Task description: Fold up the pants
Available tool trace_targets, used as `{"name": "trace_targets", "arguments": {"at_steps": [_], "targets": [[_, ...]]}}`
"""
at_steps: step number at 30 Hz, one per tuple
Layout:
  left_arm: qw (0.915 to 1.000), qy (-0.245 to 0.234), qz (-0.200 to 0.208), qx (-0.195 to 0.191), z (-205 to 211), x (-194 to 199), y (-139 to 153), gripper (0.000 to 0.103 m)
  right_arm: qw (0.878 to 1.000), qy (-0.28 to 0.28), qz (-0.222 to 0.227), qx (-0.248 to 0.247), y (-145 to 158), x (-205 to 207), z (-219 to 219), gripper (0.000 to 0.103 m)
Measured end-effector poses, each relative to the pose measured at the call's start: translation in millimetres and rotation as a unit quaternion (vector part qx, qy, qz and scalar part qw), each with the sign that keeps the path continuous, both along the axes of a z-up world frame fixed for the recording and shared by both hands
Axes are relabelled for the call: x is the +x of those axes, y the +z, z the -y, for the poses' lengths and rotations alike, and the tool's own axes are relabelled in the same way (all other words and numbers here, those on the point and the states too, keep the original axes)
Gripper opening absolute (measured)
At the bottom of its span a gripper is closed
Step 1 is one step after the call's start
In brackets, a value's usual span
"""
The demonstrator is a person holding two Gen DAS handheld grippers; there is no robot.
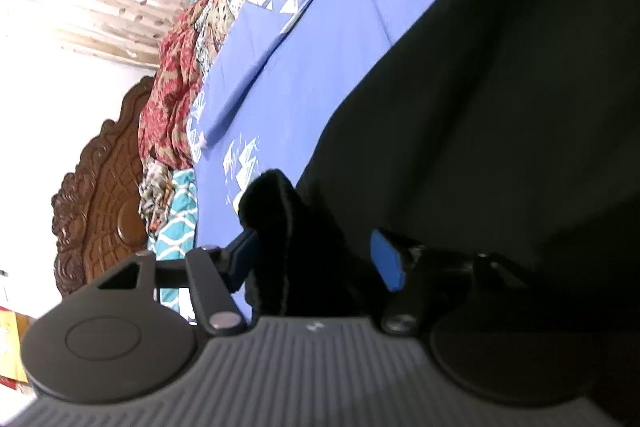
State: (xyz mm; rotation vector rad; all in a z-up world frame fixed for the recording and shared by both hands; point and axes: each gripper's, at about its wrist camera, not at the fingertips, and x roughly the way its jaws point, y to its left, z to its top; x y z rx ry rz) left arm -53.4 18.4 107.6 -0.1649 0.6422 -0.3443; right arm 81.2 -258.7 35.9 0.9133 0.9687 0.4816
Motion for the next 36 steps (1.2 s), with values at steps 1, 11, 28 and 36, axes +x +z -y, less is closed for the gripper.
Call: {"name": "trace_targets", "arguments": {"at_steps": [1, 11, 28, 36], "targets": [[0.9997, 0.016, 0.001, -0.016, -13, -4, 3, 0.073, 1.000, -0.005, -0.003, 0.005, -1, 0, 2, 0.065], [0.9965, 0.055, -0.029, -0.056, -42, 17, -14, 0.026, 1.000, 0.024, 0.011, 0.014, 10, -1, -22, 0.077], [0.9961, -0.010, -0.033, -0.081, -9, 30, -12, 0.017, 0.974, 0.113, 0.159, -0.118, 62, -26, -46, 0.023], [0.9890, -0.045, -0.137, -0.032, 40, 58, -60, 0.014, 0.979, 0.055, 0.045, -0.191, 4, -10, -16, 0.047]]}}
